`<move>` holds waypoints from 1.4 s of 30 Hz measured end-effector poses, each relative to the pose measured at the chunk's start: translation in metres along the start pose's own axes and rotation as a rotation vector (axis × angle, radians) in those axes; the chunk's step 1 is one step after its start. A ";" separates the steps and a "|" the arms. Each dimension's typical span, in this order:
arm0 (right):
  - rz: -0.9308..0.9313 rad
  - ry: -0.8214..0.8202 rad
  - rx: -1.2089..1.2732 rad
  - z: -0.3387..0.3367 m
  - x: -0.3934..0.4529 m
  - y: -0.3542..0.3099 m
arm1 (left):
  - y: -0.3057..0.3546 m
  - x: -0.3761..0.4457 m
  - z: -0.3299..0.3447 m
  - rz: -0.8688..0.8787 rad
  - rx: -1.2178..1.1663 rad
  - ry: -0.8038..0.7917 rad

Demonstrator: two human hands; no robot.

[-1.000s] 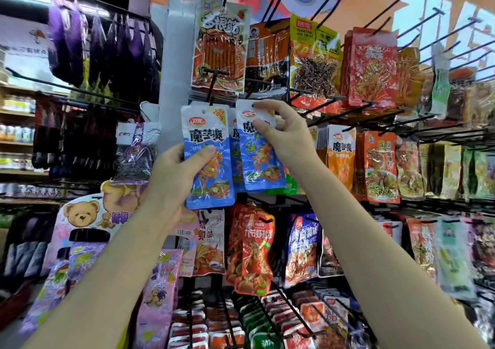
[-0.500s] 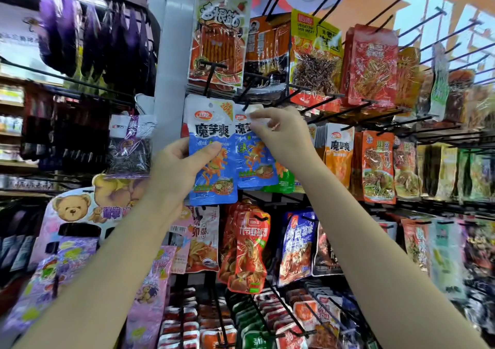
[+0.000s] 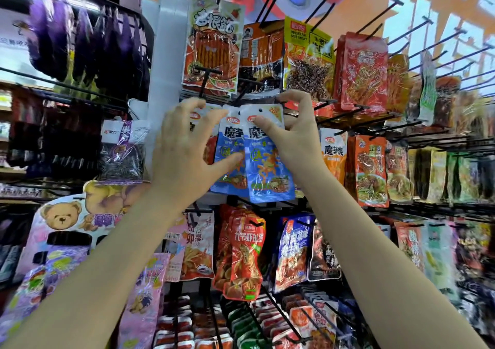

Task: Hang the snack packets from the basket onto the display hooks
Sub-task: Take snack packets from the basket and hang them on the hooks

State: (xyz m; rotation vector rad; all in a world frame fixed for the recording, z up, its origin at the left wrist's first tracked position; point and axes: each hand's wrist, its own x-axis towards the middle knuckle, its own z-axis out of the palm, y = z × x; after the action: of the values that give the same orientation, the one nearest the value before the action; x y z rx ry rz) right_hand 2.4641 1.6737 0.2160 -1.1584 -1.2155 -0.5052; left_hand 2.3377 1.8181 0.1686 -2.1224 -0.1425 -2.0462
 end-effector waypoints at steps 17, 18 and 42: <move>-0.079 -0.036 -0.046 0.027 0.024 0.008 | -0.027 0.008 0.014 -0.077 0.065 -0.312; -0.087 -0.028 -0.059 0.027 0.023 0.008 | -0.027 0.008 0.015 -0.079 0.065 -0.307; -0.259 -0.255 -0.881 0.012 -0.002 0.027 | -0.045 -0.006 0.027 0.009 0.145 -0.391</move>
State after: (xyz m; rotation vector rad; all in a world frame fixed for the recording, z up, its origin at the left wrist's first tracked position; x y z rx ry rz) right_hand 2.4806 1.6939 0.2018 -1.8510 -1.4124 -1.1920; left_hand 2.3550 1.8677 0.1650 -2.3936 -0.3241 -1.5400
